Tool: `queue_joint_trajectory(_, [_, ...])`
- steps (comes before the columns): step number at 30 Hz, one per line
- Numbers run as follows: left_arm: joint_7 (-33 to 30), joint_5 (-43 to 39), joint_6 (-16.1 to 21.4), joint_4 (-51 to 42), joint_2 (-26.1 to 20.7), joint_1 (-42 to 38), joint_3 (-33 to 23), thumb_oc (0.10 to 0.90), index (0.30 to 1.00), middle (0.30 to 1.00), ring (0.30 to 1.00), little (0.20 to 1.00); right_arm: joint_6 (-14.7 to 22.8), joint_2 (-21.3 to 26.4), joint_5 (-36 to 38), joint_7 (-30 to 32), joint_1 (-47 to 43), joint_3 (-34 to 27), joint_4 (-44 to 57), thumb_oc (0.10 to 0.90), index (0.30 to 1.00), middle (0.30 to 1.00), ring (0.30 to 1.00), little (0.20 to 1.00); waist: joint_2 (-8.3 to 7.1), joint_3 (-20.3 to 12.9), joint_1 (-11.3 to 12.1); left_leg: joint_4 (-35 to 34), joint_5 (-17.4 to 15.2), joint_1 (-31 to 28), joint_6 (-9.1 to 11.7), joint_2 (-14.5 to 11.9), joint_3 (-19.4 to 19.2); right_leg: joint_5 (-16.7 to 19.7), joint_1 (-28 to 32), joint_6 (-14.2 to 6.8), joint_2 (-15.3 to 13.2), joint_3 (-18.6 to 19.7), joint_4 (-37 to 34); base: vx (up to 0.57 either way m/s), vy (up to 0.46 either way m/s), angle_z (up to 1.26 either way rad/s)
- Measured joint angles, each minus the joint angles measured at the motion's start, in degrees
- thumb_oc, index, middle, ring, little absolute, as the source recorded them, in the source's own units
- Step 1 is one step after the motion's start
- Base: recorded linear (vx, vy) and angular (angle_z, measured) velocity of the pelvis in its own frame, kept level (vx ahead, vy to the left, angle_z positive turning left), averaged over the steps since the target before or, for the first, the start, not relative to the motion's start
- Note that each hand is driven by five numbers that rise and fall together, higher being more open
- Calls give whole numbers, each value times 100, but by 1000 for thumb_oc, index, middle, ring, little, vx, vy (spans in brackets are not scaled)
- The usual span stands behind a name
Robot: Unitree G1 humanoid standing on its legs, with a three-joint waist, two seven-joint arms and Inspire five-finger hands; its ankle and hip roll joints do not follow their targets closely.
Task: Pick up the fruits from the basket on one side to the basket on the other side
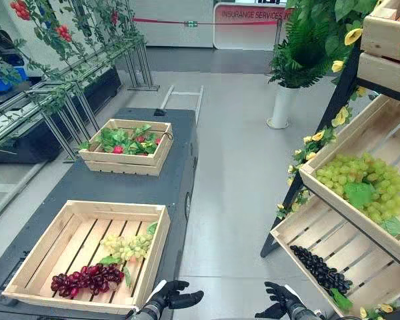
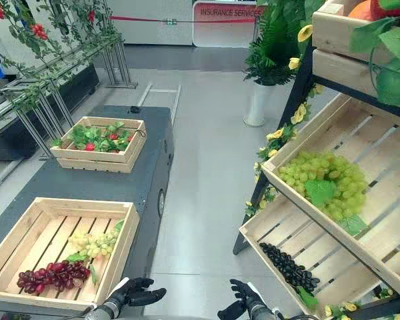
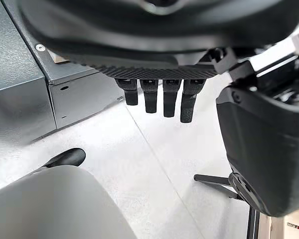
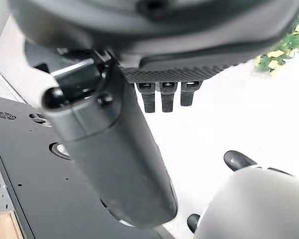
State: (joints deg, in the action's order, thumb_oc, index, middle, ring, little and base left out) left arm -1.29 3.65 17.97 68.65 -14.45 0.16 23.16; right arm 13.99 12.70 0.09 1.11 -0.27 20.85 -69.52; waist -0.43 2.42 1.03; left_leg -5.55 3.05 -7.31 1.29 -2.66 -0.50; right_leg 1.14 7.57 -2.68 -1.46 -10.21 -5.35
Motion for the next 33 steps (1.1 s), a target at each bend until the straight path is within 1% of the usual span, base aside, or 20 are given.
queue_joint_trajectory(7, [55,-10,0,-4,-8,-1,6,800,900,900,900,900,-5,0,15,-25,-1,-1,0,800,900,900,900,900,-3,2,-3,0,-1,-1,-1,0,-17,1,-3,-2,0,11,2,8,17,5])
queue_joint_trajectory(14, [65,2,-15,-4,-12,-3,5,800,900,900,900,900,-73,19,158,-490,-36,-10,0,800,900,900,900,900,-9,4,-9,0,-2,-25,-1,-2,-51,5,5,-5,2,31,1,0,0,0])
queue_joint_trajectory(18, [-81,25,-146,-2,2,-3,5,800,900,900,900,900,-73,9,254,-505,-37,-10,-2,800,900,900,900,900,-18,8,-12,0,-10,-64,-9,-10,-111,6,5,-8,2,77,1,14,-3,-6])
queue_joint_trajectory(21, [-172,141,-146,-3,-1,-4,7,800,900,900,900,900,-73,4,252,-504,-37,-9,-2,800,900,900,900,900,-33,14,-12,0,-12,-72,-11,-9,-130,9,3,-11,2,101,1,6,-14,-4])
queue_joint_trajectory(24, [-314,451,-108,-6,-5,-10,25,800,900,900,900,900,-73,-1,252,-503,-39,-8,-1,800,900,900,900,900,-46,17,-13,0,-15,-77,-16,-10,-159,14,-1,-16,4,166,1,-15,-15,-6])
queue_joint_trajectory(29, [-410,928,281,-70,-137,-67,379,800,900,900,900,900,-73,-11,249,-501,-44,-8,-2,800,900,900,900,900,-84,51,-20,0,-17,-76,-18,-9,-187,16,-23,-18,4,204,2,-2,-4,-2])
queue_joint_trajectory(31, [-410,979,404,-98,-171,-77,483,800,900,900,900,900,-73,-10,249,-500,-47,-8,-2,800,900,900,900,900,-82,57,-22,0,-20,-68,-23,-10,-208,16,-37,-18,4,215,2,-11,-2,-6])
queue_joint_trajectory(33, [-406,1017,604,-151,-206,-101,614,800,900,900,900,900,-73,-6,248,-498,-59,-8,-1,800,900,900,900,900,-78,76,-28,0,-20,-40,-24,-8,-223,16,-79,-17,0,221,3,-24,7,-5])
